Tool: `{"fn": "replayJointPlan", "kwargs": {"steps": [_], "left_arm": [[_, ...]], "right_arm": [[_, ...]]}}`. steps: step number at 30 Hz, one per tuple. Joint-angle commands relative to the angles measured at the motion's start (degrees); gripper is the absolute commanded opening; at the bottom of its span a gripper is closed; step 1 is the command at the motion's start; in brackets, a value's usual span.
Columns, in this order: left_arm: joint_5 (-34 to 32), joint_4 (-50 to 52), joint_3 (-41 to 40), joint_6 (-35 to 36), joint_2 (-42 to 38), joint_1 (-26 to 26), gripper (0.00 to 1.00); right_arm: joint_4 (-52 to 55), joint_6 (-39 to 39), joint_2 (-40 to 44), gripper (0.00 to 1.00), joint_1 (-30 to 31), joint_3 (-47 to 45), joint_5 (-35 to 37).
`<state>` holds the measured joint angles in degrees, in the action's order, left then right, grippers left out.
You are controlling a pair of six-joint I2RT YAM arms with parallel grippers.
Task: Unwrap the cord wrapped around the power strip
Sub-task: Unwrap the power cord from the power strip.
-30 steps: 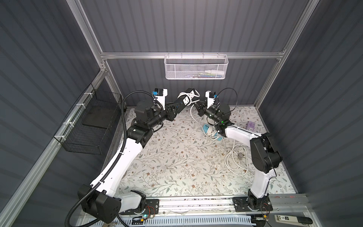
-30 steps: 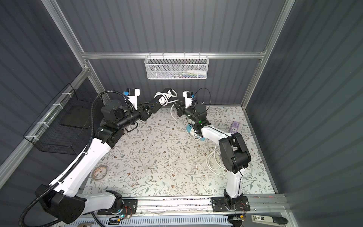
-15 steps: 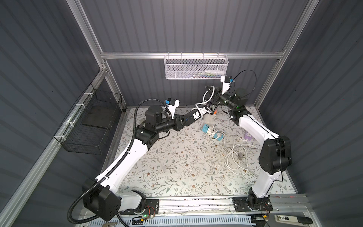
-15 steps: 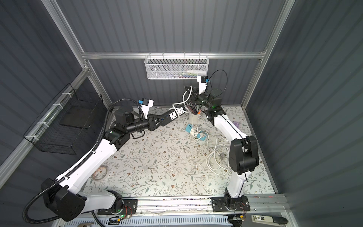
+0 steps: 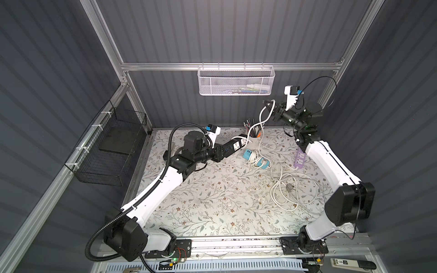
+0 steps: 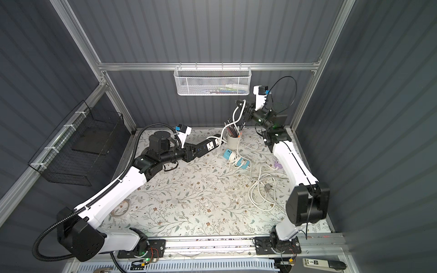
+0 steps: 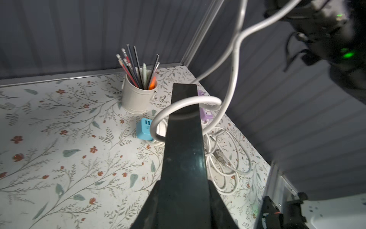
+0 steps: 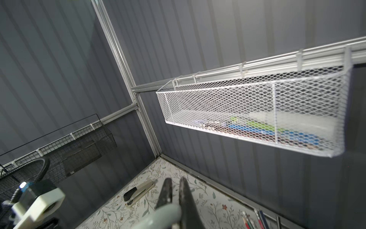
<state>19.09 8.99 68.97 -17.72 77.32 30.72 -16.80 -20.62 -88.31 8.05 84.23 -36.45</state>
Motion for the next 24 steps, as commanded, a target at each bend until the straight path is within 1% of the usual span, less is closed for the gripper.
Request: {"fn": "replayJointPlan", "kwargs": {"steps": [1,3,5,8,12,15,18,20,24], "left_arm": [[-10.1,-1.2,3.5,2.9,0.4,-0.1,0.00],[-13.9,-1.3,5.9,4.1,1.0,-0.2,0.00],[-15.8,-1.6,8.3,4.8,1.7,-0.8,0.00],[-15.4,-2.2,13.8,5.0,3.0,-2.7,0.00],[-13.6,-3.0,20.1,5.1,4.3,-4.0,0.00],[-9.3,-4.1,23.0,3.8,4.6,-4.2,0.00],[-2.1,-6.0,23.8,0.6,4.1,-4.1,0.00],[3.7,-8.5,22.3,-2.5,2.9,-4.1,0.00],[11.6,-10.6,19.2,-8.2,0.7,-4.1,0.00]], "right_arm": [[12.5,4.0,6.6,0.00,-0.9,-3.2,4.5],[19.1,5.2,10.2,0.00,-1.4,-5.5,5.8],[23.5,5.6,13.2,0.00,-1.6,-8.3,6.9],[28.7,4.9,16.3,0.00,-1.6,-12.1,7.8],[32.5,3.9,16.5,0.00,-1.2,-16.8,7.8],[31.2,2.8,15.2,0.00,-0.6,-21.1,9.6],[27.0,1.0,11.2,0.00,-0.1,-23.9,10.5],[24.8,-0.3,6.8,0.00,0.4,-22.8,10.3],[20.6,-2.5,-1.5,0.00,1.3,-17.3,9.7]]}}
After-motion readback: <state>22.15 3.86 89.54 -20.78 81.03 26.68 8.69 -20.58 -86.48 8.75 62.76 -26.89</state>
